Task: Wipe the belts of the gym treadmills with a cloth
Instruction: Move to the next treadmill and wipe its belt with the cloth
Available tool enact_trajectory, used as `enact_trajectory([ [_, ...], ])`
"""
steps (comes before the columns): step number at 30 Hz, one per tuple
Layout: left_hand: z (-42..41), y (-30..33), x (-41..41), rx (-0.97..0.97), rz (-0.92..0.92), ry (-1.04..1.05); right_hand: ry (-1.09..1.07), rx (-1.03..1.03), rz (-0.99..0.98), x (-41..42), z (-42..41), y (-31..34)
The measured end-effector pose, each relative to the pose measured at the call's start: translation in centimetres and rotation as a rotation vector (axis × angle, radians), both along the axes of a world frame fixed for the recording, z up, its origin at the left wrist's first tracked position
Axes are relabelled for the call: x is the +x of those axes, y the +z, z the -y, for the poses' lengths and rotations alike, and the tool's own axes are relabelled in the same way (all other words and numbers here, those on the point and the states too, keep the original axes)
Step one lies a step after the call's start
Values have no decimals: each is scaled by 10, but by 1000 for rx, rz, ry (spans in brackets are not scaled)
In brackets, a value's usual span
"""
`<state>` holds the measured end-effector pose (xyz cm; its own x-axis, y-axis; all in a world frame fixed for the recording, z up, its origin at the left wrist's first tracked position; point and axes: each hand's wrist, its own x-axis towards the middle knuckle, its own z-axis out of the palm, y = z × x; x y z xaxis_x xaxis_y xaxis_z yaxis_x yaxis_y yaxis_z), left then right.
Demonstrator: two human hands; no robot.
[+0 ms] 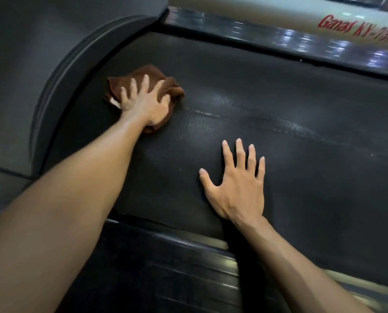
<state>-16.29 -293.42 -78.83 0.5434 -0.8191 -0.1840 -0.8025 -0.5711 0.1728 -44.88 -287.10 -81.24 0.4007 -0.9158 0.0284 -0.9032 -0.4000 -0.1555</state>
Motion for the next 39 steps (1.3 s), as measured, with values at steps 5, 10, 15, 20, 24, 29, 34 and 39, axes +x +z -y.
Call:
enact_trajectory([
  [5, -28, -3, 13, 5, 11, 114, 1, 12, 23, -1, 1, 0],
  [10, -79, -6, -62, -32, 45, -19, 20, 82, 161, -6, 2, 3],
  [15, -91, -2, -132, -23, 10, -277, -231, 295, 937, -17, 10, 30],
  [20, -104, 22, -105, -302, -393, -338, -244, 338, 727, -21, 30, 62],
  [24, -136, 27, -83, -355, -231, -178, -226, 477, 563, 7, 34, 73],
  [29, -149, 15, -85, -251, -174, -217, -276, 462, 479, 17, 39, 75],
  [34, -127, 13, -103, -298, -197, -270, -378, 137, 132, -24, 54, 79],
  [39, -110, 2, -90, -201, -26, -129, -180, -228, 78, -8, 50, 70],
])
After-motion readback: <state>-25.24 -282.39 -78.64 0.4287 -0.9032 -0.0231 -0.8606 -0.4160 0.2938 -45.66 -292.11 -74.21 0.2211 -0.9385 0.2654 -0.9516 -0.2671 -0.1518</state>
